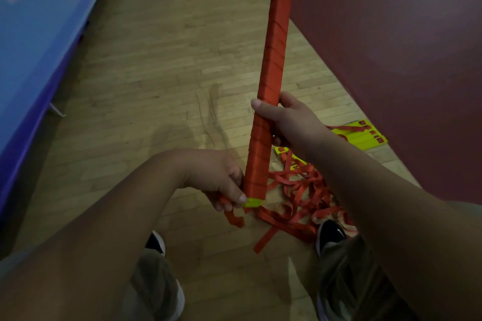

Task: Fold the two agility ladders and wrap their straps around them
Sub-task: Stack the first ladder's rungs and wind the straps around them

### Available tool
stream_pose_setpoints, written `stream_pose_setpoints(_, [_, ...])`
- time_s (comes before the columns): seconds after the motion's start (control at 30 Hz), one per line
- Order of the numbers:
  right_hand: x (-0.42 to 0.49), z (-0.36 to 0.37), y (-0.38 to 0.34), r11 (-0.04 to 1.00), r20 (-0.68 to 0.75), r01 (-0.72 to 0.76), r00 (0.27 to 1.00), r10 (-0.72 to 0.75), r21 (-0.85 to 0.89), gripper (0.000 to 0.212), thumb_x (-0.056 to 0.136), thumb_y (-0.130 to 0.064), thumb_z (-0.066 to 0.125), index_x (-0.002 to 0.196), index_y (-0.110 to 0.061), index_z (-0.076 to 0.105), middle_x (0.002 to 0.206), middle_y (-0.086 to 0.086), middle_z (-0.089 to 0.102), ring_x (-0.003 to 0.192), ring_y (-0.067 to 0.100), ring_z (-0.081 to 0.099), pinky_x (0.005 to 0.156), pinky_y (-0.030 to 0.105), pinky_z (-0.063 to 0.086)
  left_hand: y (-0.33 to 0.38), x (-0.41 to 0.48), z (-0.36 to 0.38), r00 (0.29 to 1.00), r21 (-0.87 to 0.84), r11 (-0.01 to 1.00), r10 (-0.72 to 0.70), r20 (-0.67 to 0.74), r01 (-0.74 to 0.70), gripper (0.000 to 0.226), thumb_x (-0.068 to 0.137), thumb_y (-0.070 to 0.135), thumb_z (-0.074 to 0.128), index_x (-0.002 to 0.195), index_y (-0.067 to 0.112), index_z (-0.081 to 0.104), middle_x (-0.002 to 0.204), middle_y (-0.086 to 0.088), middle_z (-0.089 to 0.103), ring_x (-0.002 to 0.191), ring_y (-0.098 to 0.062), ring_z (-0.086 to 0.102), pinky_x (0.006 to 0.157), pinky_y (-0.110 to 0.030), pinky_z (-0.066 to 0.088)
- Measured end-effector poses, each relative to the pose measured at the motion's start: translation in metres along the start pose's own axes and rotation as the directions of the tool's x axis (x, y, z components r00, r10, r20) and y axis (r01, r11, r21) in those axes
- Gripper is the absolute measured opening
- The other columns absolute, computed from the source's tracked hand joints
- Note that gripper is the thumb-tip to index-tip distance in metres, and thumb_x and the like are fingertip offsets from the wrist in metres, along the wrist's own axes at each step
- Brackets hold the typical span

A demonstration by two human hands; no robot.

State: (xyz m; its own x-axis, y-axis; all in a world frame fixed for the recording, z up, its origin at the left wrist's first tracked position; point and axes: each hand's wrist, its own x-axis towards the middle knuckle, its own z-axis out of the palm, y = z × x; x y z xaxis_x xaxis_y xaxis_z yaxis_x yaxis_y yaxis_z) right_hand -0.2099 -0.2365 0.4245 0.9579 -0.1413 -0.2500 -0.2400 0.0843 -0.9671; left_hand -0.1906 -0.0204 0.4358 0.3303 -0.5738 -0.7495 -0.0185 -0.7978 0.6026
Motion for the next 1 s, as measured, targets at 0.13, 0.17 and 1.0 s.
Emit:
stream_pose_setpoints(0.13, [0.004, 0.001, 0.004, 0.997, -0.086, -0.013, 0.996, 0.007, -0.072, 0.043, 0.09, -0.048, 0.089, 0.121, -0.026, 0.069, 0.083, -0.005, 0.069, 0.059, 0.008, 0.063, 0.054, 0.028, 0.05, -0.002, 0.005, 0.001, 0.998, 0.068, 0.997, -0.03, -0.059, 0.034, 0.025, 0.098, 0.023, 0.081, 0.114, 0.004, 0.08, 0.106, -0.015, 0.082, 0.102, -0.028, 0.081, 0.089, -0.038, 0.067])
stream_pose_setpoints(0.17, [0.004, 0.001, 0.005, 0.997, -0.108, -0.014, 0.994, 0.006, -0.069, 0.044, 0.09, -0.048, 0.089, 0.121, -0.025, 0.069, 0.086, -0.004, 0.07, 0.062, 0.01, 0.063, 0.055, 0.029, 0.051, -0.001, 0.005, 0.002, 0.996, 0.101, 0.994, -0.029, -0.081, 0.038, 0.027, 0.097, 0.028, 0.082, 0.111, 0.006, 0.08, 0.102, -0.013, 0.083, 0.1, -0.027, 0.081, 0.089, -0.039, 0.068])
stream_pose_setpoints(1.0, [-0.002, -0.019, -0.016, 0.87, 0.407, -0.149, 0.911, -0.064, 0.469, 0.04, 0.11, -0.023, 0.057, 0.15, -0.015, 0.055, 0.12, 0.013, 0.075, 0.045, 0.002, 0.034, 0.05, 0.016, 0.037, 0.001, -0.009, -0.001, 0.976, -0.066, 0.973, 0.219, -0.018, -0.22, 0.037, 0.105, 0.038, 0.065, 0.127, 0.009, 0.076, 0.12, -0.016, 0.079, 0.091, -0.017, 0.073, 0.094, -0.035, 0.063])
